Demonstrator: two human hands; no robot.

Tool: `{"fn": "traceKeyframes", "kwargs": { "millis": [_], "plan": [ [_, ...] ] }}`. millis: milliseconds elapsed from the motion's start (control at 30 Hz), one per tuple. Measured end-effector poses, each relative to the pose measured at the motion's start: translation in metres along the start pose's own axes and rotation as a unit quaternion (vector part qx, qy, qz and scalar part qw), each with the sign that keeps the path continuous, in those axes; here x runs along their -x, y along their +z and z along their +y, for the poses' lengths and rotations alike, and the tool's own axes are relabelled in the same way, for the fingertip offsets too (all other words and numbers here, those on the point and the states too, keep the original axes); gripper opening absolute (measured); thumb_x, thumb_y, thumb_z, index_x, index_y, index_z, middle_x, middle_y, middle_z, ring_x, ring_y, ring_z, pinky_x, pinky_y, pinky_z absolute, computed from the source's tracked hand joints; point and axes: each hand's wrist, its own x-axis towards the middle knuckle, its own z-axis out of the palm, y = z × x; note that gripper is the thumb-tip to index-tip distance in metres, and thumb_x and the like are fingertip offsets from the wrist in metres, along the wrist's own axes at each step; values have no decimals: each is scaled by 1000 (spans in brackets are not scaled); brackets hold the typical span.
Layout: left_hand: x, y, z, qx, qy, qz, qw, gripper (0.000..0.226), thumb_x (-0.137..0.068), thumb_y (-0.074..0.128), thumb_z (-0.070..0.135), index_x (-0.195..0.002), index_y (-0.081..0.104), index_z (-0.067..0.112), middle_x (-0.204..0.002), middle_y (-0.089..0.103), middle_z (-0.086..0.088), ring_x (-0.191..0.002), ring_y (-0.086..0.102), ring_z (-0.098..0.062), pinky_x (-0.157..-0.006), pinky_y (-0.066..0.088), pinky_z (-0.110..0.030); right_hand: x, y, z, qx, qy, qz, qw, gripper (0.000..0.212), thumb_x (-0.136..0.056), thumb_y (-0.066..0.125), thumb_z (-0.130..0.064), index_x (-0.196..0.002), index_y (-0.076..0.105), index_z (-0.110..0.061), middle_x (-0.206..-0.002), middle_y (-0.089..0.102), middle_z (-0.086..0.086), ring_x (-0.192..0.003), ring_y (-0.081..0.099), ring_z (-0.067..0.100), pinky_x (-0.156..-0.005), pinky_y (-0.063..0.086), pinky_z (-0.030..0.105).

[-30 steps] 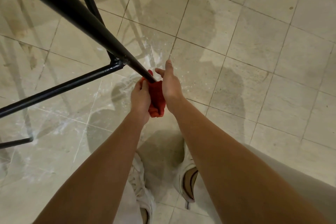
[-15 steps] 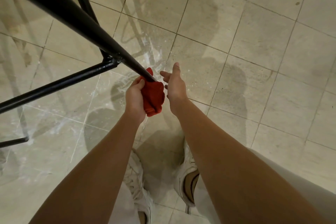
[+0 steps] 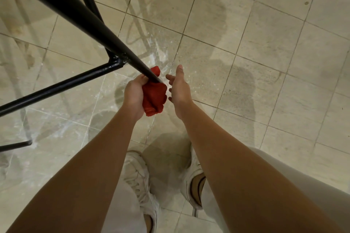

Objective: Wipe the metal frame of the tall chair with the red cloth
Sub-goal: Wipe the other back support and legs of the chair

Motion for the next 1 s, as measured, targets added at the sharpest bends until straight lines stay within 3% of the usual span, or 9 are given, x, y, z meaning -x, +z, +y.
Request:
{"fn": "traceKeyframes", "kwargs": {
  "millis": [100, 200, 300, 400, 500, 667, 833, 1000],
  "plan": [
    [15, -7, 19, -27, 30, -42, 998, 38, -89, 43, 24, -117, 62, 5, -89, 69, -20, -70, 63, -35, -66, 51, -42, 10, 0, -2, 3, -2, 13, 1000, 65, -96, 17, -56, -125, 56, -14, -136, 49, 7, -124, 44, 24, -109, 32, 46],
    [36, -10, 41, -71, 84, -95, 989, 36, -93, 32, 25, -98, 63, 6, -68, 68, -9, -62, 63, -26, -65, 52, -39, 25, 1, -4, 11, -14, 13, 1000, 66, -96, 16, -57, -123, 58, -14, -136, 49, 8, -124, 45, 26, -109, 32, 48],
    [45, -19, 57, -84, 101, -139, 982, 49, -95, 22, 39, -109, 55, 5, -67, 65, 0, -65, 62, -20, -64, 52, -35, 41, 4, -9, 16, -34, 1, 999, 68, -96, 14, -57, -124, 57, -14, -136, 50, 9, -125, 44, 26, -109, 31, 49],
    [52, -25, 65, -25, 87, -171, 981, 43, -89, 26, 37, -112, 46, 7, -71, 63, 1, -66, 60, -18, -64, 50, -32, 56, 10, -15, 21, -58, -5, 998, 68, -96, 13, -57, -124, 58, -14, -136, 51, 8, -125, 45, 26, -109, 31, 49],
    [66, -21, 60, 21, 92, -144, 985, 45, -90, 31, 38, -115, 54, 10, -85, 61, -8, -69, 58, -27, -64, 49, -39, 65, 14, -18, 11, -84, -8, 996, 67, -97, 13, -56, -125, 57, -13, -134, 53, 7, -124, 47, 24, -108, 32, 46],
    [69, 0, 49, 22, 109, -31, 993, 34, -96, 38, 31, -90, 66, 12, -73, 68, -1, -65, 66, -19, -56, 52, -30, 60, 16, -26, -11, -102, 0, 995, 63, -98, 15, -52, -122, 58, -14, -130, 55, 5, -121, 47, 21, -90, 32, 31],
    [62, 8, 44, -40, 61, -14, 997, 36, -98, 36, 25, -80, 64, 10, -57, 66, -4, -52, 64, -18, -50, 52, -27, 48, 9, -28, -1, -85, -5, 996, 64, -98, 14, -53, -122, 59, -14, -131, 53, 8, -119, 45, 20, -90, 32, 33],
    [60, 15, 41, -14, 24, 26, 999, 32, -94, 37, 17, -109, 63, 5, -63, 67, -9, -55, 63, -24, -57, 53, -32, 44, 0, -23, -8, -69, 11, 998, 66, -97, 13, -54, -121, 59, -13, -129, 53, 6, -120, 46, 22, -102, 35, 41]
  ]
}}
